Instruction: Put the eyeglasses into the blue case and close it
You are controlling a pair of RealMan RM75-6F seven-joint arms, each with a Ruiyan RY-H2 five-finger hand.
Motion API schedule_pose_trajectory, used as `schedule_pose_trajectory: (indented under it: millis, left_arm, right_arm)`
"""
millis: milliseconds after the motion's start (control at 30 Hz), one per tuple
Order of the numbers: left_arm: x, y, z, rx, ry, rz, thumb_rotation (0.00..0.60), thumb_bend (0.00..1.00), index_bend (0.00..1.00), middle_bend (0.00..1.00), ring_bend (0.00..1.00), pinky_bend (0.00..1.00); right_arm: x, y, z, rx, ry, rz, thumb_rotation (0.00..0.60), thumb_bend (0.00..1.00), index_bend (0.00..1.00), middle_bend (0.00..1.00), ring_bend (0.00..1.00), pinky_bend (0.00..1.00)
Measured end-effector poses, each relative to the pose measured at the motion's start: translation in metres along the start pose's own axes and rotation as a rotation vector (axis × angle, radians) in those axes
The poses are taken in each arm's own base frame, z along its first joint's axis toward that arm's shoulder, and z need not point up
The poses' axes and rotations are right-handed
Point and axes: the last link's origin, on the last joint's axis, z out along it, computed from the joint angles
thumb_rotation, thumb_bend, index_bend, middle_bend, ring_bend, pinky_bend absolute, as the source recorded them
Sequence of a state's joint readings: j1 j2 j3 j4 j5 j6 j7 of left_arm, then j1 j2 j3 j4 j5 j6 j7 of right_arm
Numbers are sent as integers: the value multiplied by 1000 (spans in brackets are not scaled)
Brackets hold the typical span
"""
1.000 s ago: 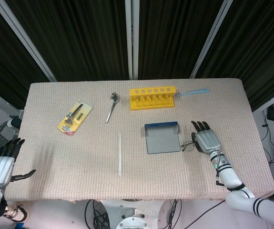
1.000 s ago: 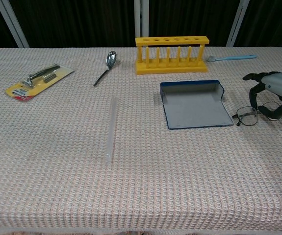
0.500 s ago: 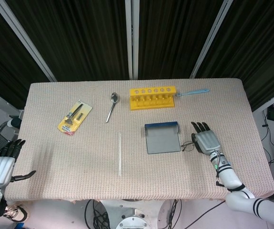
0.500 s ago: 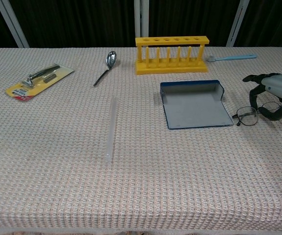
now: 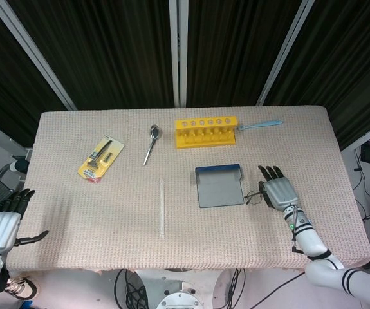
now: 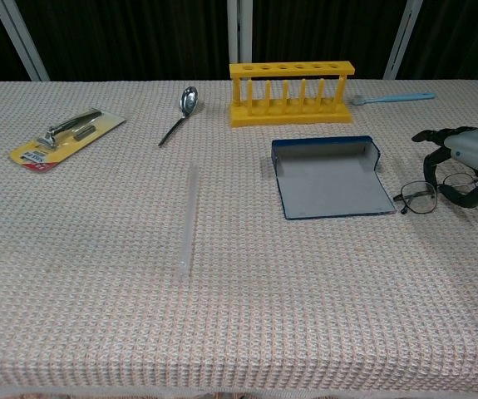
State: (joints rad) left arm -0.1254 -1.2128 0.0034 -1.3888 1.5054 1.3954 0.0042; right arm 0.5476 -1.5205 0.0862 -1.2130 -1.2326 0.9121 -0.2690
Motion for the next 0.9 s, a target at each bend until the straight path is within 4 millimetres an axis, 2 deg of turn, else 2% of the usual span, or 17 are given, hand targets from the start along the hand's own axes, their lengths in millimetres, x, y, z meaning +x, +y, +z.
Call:
schedule_pose_trajectory:
  millis: [300, 533, 733, 900]
  left_arm:
    - [-1, 0, 0, 1, -6, -1, 351, 89, 25, 65, 80, 205]
    - [-3, 0, 0, 5, -14, -2, 354, 90, 25, 62, 80, 205]
    - [-2, 1, 1, 3, -10, -1, 355, 90, 25, 62, 80, 205]
    - [-1, 2, 2, 1, -2, -7, 356, 90, 25, 61, 80, 205]
  right_arm:
    - [-1, -3, 2, 2, 4, -6, 600, 481, 567, 0, 0, 0]
    - [-1, -4, 2, 5, 20, -4, 600, 500, 668, 0, 0, 0]
    - [3, -4, 1, 9, 44, 17, 600, 501, 681, 0, 0, 0]
    - [14, -13, -2, 37, 74, 32, 600, 501, 682, 0, 0, 0]
